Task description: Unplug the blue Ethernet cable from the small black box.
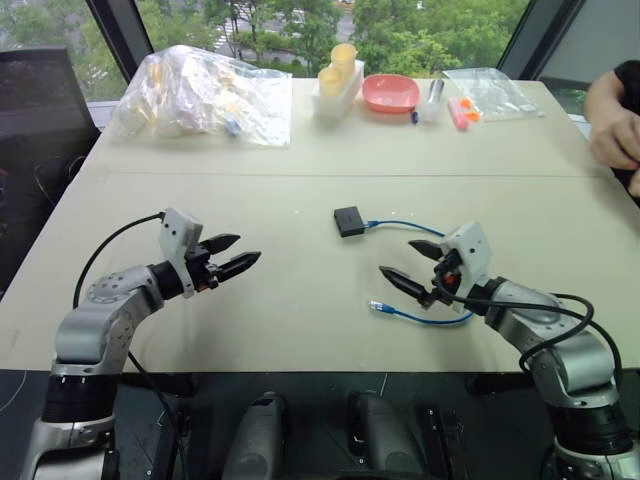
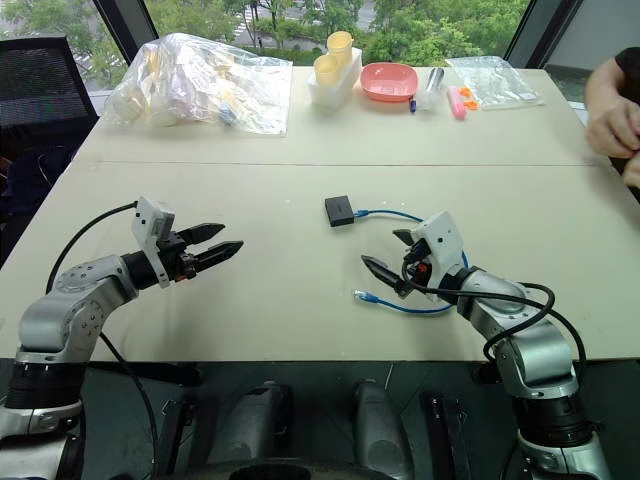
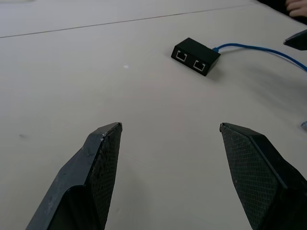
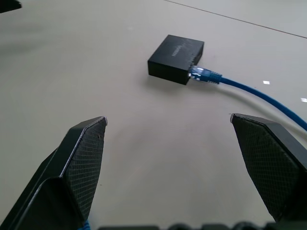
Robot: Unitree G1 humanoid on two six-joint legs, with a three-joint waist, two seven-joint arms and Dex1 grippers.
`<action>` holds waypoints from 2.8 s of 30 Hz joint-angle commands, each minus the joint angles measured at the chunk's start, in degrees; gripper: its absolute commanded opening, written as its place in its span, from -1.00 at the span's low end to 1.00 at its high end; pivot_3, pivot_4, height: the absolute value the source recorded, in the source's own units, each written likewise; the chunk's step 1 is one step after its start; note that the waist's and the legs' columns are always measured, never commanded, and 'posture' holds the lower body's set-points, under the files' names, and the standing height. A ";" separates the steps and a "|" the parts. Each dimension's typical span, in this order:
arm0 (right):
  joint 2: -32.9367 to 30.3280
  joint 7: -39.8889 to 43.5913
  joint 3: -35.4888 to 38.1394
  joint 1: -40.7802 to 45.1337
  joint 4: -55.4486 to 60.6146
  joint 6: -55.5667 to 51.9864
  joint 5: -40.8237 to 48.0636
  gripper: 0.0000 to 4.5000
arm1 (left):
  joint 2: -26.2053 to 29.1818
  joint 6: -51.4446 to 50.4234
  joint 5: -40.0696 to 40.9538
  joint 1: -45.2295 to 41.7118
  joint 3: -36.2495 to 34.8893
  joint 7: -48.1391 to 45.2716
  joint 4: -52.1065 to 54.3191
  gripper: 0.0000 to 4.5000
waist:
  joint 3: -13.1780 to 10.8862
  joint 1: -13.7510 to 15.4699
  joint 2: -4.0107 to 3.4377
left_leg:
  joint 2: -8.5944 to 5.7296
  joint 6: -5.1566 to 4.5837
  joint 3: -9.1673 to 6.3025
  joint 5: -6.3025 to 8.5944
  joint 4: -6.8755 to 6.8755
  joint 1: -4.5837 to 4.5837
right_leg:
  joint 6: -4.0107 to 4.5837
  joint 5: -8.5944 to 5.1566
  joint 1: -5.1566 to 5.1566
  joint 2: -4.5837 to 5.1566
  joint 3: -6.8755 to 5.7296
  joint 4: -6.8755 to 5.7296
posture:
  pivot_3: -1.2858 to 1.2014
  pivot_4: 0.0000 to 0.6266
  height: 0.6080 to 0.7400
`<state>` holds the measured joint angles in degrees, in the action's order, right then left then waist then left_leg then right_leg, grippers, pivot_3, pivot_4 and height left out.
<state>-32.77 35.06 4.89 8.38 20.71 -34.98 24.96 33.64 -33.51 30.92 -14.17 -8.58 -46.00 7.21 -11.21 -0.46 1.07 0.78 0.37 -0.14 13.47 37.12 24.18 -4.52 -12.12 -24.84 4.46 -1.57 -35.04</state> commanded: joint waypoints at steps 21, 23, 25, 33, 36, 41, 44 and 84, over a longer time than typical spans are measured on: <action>-1.30 2.75 0.69 2.76 -3.59 4.87 -3.42 0.92 | -2.07 0.84 1.57 -2.28 0.75 1.35 2.47 0.49 | 0.00 -0.01 0.00 | -0.03 -0.01 0.18 -0.01 0.09 0.00 | -0.02 0.01 0.03 -0.02 -0.02 -0.08 | 0.03 -0.52 1.00; -1.62 3.43 0.49 3.67 -4.66 5.39 -3.91 0.92 | -2.12 0.57 1.85 -2.98 1.50 0.32 2.52 0.49 | 0.00 0.02 0.00 | -0.06 -0.01 0.18 -0.01 0.11 0.00 | -0.02 0.01 0.04 -0.03 -0.02 -0.09 | 0.03 -0.52 1.00; -1.91 4.36 -0.84 6.49 -7.57 7.96 -5.94 0.92 | -1.44 -0.16 2.66 -4.22 1.68 -1.41 2.25 0.49 | 0.00 -0.01 0.00 | -0.08 -0.01 0.19 -0.01 0.12 0.00 | -0.02 0.01 0.04 -0.03 -0.02 -0.09 | 0.03 -0.52 1.00; 1.96 12.64 -13.32 31.97 -40.14 20.85 -17.36 0.92 | 6.54 -2.72 3.50 -13.04 3.47 -13.15 -2.56 0.49 | -0.01 -0.73 0.00 | 0.03 -0.02 0.21 -0.02 0.23 -0.14 | 0.10 0.08 0.07 -0.38 0.06 -0.20 | 0.03 -0.52 1.00; 5.12 15.38 -15.46 41.16 -59.50 27.06 -20.68 0.92 | 9.05 -3.91 4.32 -13.63 3.13 -16.11 -2.19 0.49 | -0.01 -0.67 0.00 | 0.14 -0.02 0.13 -0.02 0.12 -0.16 | 0.11 0.09 0.07 -0.56 0.11 -0.19 | 0.03 -0.52 1.00; 7.35 20.97 -18.20 50.64 -81.24 35.42 -26.10 0.92 | 8.61 -5.15 5.62 -12.45 1.07 -14.00 0.55 0.49 | -0.02 -0.31 -0.02 | 0.16 -0.02 0.07 -0.02 -0.01 -0.08 | -0.11 0.20 0.01 -0.59 0.10 -0.18 | 0.03 -0.52 1.00; 7.37 23.40 -20.26 53.14 -89.23 37.13 -29.99 0.92 | 7.69 -6.05 6.73 -9.85 0.03 -11.61 3.80 0.49 | -0.01 -0.43 -0.01 | 0.15 -0.01 0.09 -0.02 0.01 -0.14 | -0.11 0.20 0.08 -0.56 0.12 -0.17 | 0.03 -0.52 1.00; 8.55 1.95 -18.82 47.66 -74.63 62.88 -44.15 -0.99 | 3.32 0.10 1.68 -16.62 3.41 -10.90 -12.91 0.50 | -0.01 -1.72 0.02 | 0.40 0.14 1.13 -0.10 -0.02 -1.18 | 0.25 0.15 0.28 -0.86 1.22 -0.74 | 0.03 -0.52 1.00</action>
<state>-22.64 42.82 -14.11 55.88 -60.78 23.84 -17.16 37.18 -35.21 33.25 -27.74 -4.49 -56.17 -2.52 -11.22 -2.19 1.09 1.17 0.52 1.02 13.37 37.12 23.09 -4.27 -11.97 -24.63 3.62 -0.33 -35.81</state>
